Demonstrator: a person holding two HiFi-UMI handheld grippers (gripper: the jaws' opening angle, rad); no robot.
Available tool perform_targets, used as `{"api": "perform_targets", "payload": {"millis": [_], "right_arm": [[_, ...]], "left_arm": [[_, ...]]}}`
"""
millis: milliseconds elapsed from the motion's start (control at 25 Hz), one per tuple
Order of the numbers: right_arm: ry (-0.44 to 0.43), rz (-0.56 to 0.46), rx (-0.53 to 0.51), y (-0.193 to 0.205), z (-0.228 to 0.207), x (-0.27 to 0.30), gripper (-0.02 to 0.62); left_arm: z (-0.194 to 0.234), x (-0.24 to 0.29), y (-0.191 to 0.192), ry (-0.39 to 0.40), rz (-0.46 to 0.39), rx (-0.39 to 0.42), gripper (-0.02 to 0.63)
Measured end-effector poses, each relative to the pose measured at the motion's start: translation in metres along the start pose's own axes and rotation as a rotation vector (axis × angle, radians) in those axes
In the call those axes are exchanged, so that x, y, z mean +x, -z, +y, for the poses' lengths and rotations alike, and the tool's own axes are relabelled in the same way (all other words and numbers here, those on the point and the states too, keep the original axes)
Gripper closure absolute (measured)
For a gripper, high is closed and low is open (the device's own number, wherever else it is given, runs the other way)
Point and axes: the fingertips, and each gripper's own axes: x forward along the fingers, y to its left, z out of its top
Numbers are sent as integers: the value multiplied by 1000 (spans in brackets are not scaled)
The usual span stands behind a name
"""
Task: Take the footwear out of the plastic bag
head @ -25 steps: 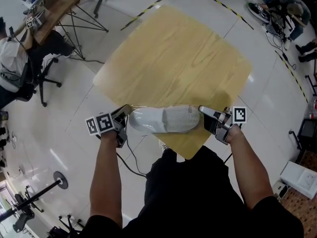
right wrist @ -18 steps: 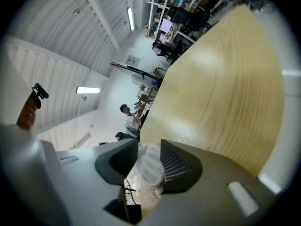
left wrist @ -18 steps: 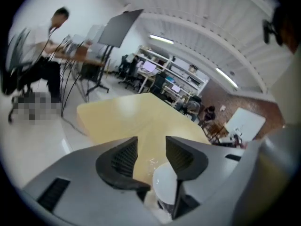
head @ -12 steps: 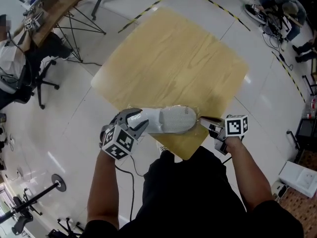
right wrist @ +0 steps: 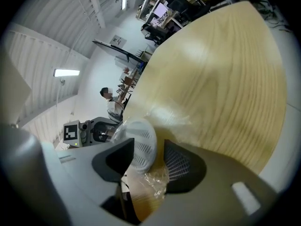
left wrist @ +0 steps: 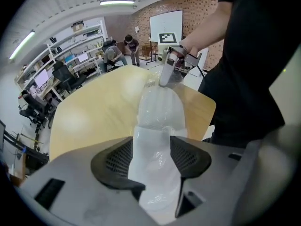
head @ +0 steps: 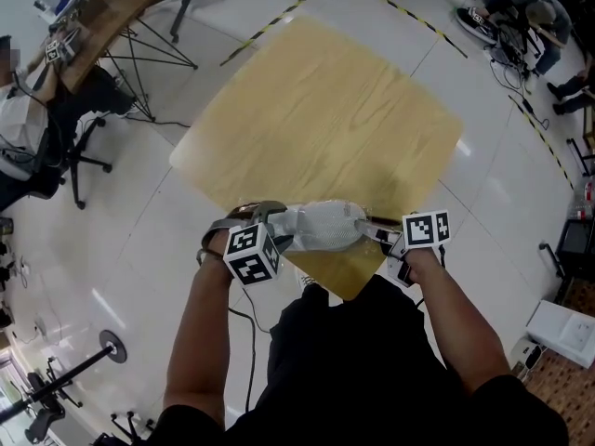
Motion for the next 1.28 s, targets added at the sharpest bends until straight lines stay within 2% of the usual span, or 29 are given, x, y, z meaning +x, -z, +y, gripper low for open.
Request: {"api": "perform_targets", "payload": {"millis": [120, 200, 280, 520, 960, 1280], "right_arm": [[30, 21, -45, 2, 5, 7, 396], [68, 35, -92, 2, 5, 8, 449], [82, 30, -112, 0, 5, 7, 463], [47, -3, -100, -6, 6, -3, 488], [69, -59, -83, -19, -7, -26, 500], [81, -71, -85, -20, -17, -36, 499]], "left_arm": [[-4, 4, 0, 27, 53, 7, 351], [-4, 6, 0, 24, 71, 10, 353], [-4, 8, 0, 22, 79, 11, 358], [-6, 7, 2, 23, 84, 18, 362], [-8, 9, 6, 37, 103, 27, 378], [-14, 6, 14, 42, 129, 27, 423]]}}
